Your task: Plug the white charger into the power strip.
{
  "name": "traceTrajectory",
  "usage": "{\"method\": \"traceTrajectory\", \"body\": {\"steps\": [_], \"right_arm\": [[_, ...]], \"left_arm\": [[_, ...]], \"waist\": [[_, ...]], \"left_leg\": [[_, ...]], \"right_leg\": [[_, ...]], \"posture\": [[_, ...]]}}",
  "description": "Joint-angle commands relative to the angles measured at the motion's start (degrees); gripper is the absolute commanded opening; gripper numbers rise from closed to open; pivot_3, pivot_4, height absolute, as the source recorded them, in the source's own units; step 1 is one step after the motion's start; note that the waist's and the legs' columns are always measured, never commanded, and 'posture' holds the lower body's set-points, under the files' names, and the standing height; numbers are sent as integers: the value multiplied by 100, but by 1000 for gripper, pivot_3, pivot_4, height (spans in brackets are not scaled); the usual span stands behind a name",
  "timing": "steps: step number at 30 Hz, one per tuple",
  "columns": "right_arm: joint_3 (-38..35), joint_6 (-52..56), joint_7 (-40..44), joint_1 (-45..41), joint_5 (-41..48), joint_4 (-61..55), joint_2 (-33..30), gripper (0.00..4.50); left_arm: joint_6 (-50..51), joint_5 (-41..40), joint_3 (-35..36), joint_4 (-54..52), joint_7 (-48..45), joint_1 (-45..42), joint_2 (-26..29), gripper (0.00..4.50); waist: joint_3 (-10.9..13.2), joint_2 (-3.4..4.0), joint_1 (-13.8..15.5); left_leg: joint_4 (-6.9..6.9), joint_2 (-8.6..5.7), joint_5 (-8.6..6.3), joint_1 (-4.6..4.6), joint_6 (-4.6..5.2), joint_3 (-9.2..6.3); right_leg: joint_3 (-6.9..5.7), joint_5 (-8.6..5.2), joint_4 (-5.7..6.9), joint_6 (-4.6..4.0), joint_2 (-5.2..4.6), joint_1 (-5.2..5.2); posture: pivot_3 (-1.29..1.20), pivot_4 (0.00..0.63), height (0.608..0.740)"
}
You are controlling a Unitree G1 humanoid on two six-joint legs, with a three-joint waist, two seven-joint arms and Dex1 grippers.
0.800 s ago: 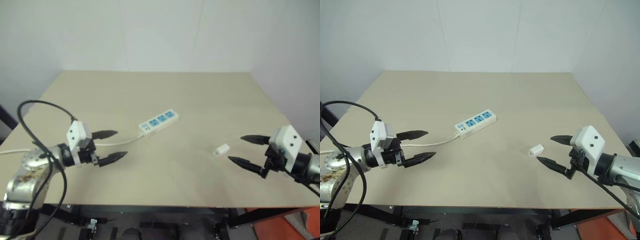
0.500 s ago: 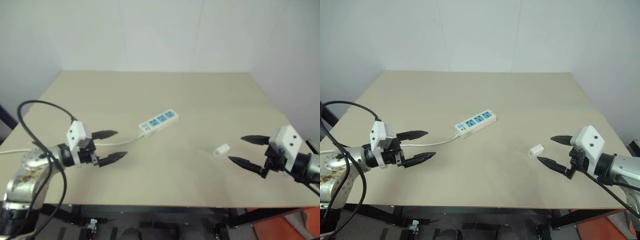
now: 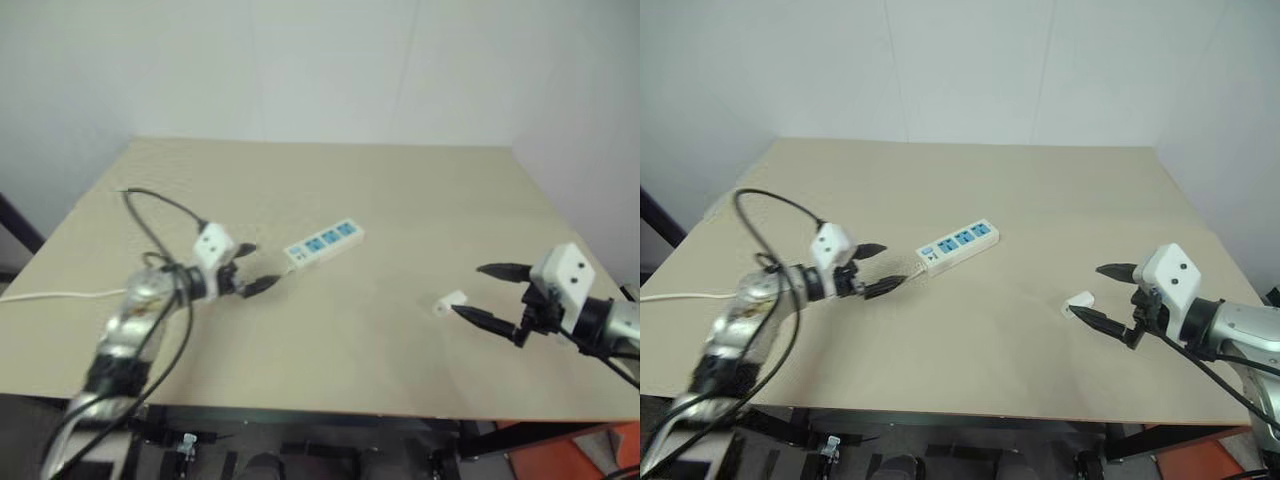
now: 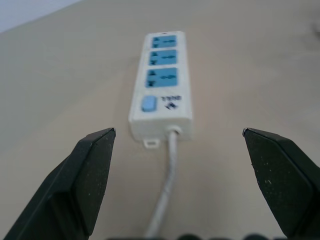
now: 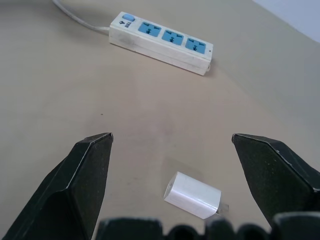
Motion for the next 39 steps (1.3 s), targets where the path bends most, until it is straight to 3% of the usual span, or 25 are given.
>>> {"method": "traceTrajectory", "body": {"steps": [1, 10, 16, 21, 23, 29, 31, 35, 39], "right_arm": [[-228, -20, -108, 34, 108, -276, -7, 4500], [-379, 37, -237, 232, 230, -617, 53, 4500], [-369, 41, -307, 274, 304, -727, 61, 4500], [-415, 45, -348, 331, 332, -789, 41, 4500], [-431, 47, -354, 345, 341, -802, 35, 4500], [-423, 58, -388, 405, 349, -866, 54, 4500], [-427, 56, -394, 455, 352, -905, 68, 4500], [-455, 76, -403, 580, 385, -1004, 92, 4500], [-347, 28, -367, 546, 374, -973, 71, 4500]], "left_arm": [[-656, 430, -146, 1076, 227, -582, -299, 4449], [-1918, 959, -150, 3406, 721, -1352, -946, 4449], [-2283, 1221, -123, 4351, 1044, -1690, -1184, 4449], [-2419, 1222, -14, 4510, 842, -1756, -1235, 3373], [-2451, 1215, 30, 4481, 737, -1705, -1195, 3267], [-2419, 1029, 133, 3591, -19, -1003, -831, 3267], [-2285, 908, 135, 2845, -359, -539, -643, 3267], [-1319, 265, 228, 165, -957, 966, -55, 3267], [-870, -32, 318, -1032, -1095, 1745, 294, 3267]], "waist": [[1, -1, -9], [2, -4, -7], [3, -7, 18], [3, -6, 19], [3, -7, 19], [3, -5, -29], [2, -4, -70], [1, -2, -151], [2, -2, -128]], "left_leg": [[0, 0, 0, 0, 0, 0], [2, -1, 0, 2, 0, -2], [5, -4, 0, 1, 0, -3], [5, -4, 0, 4, 0, -3], [5, -4, 0, 5, 0, -3], [2, -3, 0, 5, 0, -3], [-1, -2, 0, 8, 0, -3], [-4, 5, 0, 13, 0, -1], [-3, 6, 0, 22, 0, -1]], "right_leg": [[0, 0, 1, 0, 0, 1], [0, -16, 4, 32, 0, 2], [0, -17, 4, 40, -1, 4], [1, -17, 5, 42, -1, 7], [0, -17, 6, 42, 0, 7], [1, -10, 7, 29, 0, 5], [3, -8, 12, 25, 0, 5], [6, -2, 17, 10, 0, 5], [5, -2, 25, 6, 1, 9]], "posture": [[0, 150, 740], [0, 150, 740], [0, 150, 740], [0, 150, 740], [0, 150, 740], [0, 150, 740], [0, 150, 740], [0, 150, 740], [0, 150, 740]]}}
